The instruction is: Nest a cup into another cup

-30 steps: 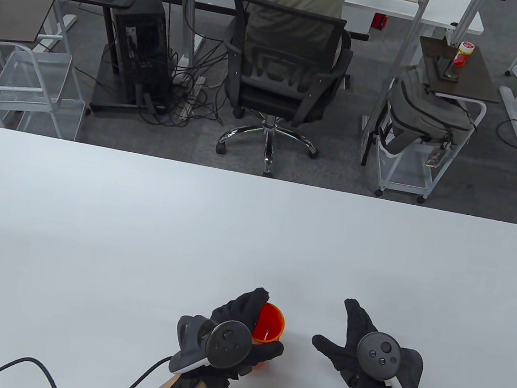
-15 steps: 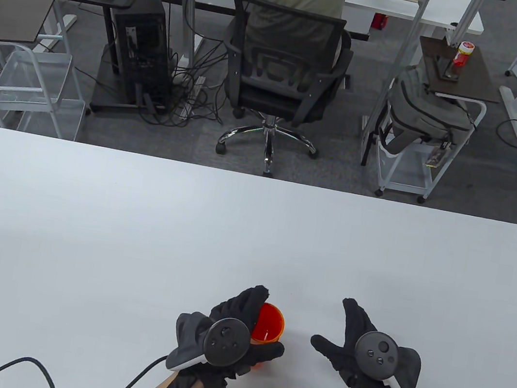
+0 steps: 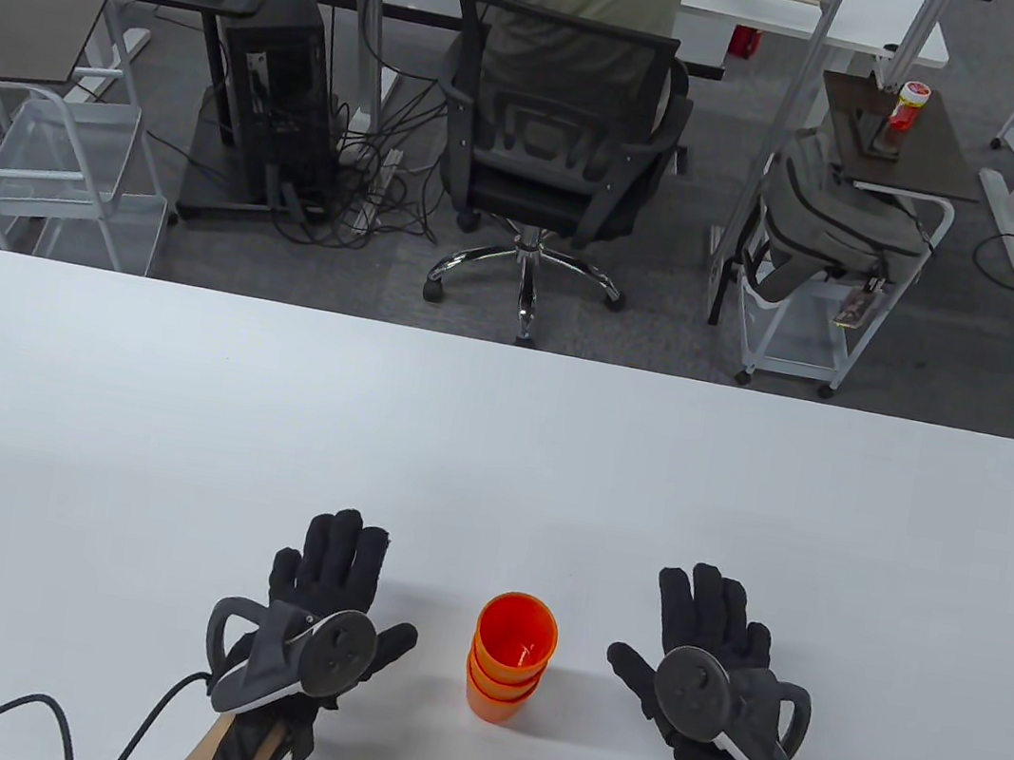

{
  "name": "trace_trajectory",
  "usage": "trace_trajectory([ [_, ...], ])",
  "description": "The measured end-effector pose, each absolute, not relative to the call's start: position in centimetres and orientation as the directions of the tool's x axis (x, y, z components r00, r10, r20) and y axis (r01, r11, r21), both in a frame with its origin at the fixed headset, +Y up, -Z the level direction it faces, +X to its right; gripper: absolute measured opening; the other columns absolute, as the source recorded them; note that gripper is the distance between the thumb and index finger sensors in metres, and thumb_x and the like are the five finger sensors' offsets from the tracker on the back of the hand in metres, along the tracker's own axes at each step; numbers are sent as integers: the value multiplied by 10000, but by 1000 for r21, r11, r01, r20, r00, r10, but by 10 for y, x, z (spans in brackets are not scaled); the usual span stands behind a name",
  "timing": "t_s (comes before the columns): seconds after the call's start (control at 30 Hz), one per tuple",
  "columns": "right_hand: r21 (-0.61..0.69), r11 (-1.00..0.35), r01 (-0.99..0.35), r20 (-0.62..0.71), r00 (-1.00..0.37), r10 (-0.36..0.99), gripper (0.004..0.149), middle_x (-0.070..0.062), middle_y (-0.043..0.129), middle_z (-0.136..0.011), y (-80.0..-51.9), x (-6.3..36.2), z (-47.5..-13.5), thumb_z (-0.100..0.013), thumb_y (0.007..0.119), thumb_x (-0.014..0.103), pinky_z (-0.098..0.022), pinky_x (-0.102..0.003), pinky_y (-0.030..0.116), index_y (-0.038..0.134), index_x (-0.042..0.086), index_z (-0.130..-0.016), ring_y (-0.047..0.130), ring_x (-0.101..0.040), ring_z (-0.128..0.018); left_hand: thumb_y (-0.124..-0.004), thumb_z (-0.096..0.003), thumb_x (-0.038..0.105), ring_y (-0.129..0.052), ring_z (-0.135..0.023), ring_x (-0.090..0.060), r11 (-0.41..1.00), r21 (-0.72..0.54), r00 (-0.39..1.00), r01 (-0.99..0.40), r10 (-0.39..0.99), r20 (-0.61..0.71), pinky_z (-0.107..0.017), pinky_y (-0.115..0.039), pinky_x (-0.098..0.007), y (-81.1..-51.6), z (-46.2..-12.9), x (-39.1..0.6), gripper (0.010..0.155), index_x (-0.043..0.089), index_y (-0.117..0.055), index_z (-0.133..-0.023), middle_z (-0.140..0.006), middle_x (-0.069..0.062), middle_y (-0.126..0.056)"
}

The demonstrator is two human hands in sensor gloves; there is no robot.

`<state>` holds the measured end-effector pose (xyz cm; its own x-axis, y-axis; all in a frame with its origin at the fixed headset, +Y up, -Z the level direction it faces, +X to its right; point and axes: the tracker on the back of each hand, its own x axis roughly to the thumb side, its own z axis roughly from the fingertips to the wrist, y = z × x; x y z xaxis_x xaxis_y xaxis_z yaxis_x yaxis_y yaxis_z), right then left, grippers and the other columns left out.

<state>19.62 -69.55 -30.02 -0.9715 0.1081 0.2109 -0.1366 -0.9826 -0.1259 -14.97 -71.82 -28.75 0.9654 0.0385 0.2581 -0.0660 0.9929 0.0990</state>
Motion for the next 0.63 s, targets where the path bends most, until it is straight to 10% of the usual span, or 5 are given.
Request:
trace_trajectory([
  [0.63, -77, -997, 27, 201, -979, -42, 903, -319, 282, -1179, -713, 191, -306, -544, 703, 590, -669, -787, 378, 312, 68, -1168, 298, -565, -1048, -605, -528, 746, -353, -1080, -577, 993, 41, 967, 110, -116, 229, -731, -509, -732, -753, -295, -161, 995, 66, -266, -1171, -1219, -329, -261],
])
